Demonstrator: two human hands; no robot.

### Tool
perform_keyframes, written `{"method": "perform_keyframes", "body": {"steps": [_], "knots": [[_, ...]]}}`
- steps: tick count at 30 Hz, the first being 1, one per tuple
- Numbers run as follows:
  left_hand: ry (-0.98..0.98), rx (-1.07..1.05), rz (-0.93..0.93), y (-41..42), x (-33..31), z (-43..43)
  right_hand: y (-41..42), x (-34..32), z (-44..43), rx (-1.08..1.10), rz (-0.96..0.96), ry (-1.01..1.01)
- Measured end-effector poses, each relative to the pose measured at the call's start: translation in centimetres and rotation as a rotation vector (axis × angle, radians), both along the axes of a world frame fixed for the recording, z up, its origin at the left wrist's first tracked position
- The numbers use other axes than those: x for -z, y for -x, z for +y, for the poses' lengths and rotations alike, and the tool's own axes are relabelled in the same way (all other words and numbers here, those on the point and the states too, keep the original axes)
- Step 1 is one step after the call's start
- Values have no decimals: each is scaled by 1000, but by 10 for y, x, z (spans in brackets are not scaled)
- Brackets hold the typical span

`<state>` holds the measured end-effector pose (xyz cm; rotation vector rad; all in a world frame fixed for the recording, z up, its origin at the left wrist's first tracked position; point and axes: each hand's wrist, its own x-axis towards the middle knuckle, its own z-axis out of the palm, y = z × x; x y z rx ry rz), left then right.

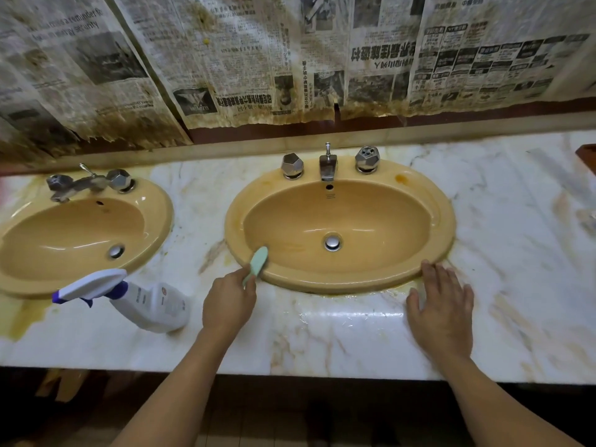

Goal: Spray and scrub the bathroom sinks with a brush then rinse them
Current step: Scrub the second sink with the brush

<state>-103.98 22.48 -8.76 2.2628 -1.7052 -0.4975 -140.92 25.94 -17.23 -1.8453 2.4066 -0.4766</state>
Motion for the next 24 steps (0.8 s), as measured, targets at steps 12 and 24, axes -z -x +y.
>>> {"method": "perform_keyframes", "body": {"steps": [12,24], "knots": [[-5,1,-87,41,-7,14,1,-1,-1,-14,16,-22],[58,-512,284,-20,-2,-5,64,-11,-4,-156,15,-100]]}}
